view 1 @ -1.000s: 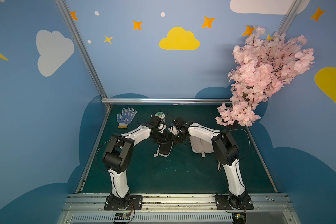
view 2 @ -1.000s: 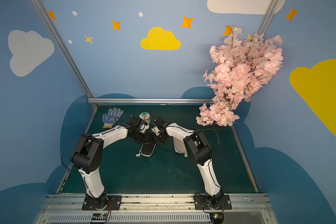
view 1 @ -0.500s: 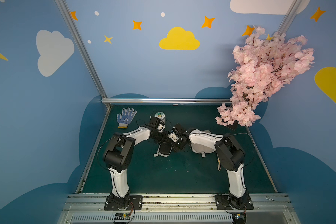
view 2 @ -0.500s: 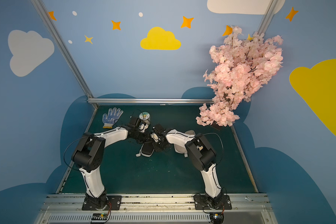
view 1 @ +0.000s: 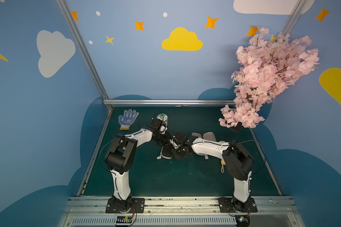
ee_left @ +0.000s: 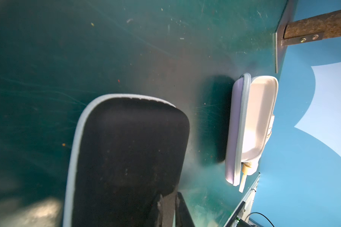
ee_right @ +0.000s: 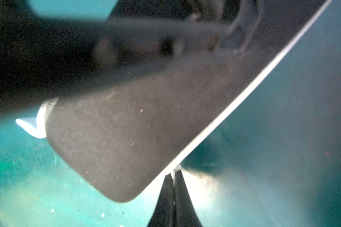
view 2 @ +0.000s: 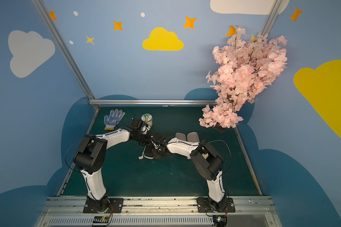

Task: Put umbrellas into zippered umbrella sleeves
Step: Adjust the umbrella sleeve at the center of the board.

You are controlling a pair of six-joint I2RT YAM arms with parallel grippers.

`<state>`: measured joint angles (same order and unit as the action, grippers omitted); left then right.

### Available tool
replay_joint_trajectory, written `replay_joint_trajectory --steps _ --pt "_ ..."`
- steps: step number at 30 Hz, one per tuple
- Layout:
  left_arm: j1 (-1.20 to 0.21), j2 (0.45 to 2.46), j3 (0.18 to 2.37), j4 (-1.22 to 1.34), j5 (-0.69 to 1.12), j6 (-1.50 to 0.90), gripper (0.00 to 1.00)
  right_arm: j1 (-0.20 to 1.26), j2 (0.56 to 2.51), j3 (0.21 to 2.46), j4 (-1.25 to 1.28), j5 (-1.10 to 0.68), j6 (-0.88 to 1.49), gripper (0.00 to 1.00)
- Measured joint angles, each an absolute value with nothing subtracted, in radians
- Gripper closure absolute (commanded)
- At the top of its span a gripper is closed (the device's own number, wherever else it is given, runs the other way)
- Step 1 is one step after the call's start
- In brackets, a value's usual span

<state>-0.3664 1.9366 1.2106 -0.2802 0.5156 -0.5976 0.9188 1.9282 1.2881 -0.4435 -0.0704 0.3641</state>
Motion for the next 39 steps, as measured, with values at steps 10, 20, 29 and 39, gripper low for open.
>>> replay_joint_trajectory --steps 10,20,29,39 --pt "-0.355 1.967 1.23 -0.231 0.571 -0.66 0.83 0.968 1.824 1.141 -0.372 -0.118 0.414 1.0" --pt "-0.355 1.91 1.174 -0.166 0.538 -0.738 0.76 0.926 1.822 1.124 -0.361 -0.194 0.491 1.0" --pt "-0.264 1.695 1.062 -0.289 0.463 -0.717 0.53 0.865 1.824 1.149 -0.48 -0.224 0.376 1.0" --pt "-0.261 1.602 0.935 -0.332 0.438 -0.68 0.46 0.798 1.912 1.256 -0.605 -0.234 0.223 1.0"
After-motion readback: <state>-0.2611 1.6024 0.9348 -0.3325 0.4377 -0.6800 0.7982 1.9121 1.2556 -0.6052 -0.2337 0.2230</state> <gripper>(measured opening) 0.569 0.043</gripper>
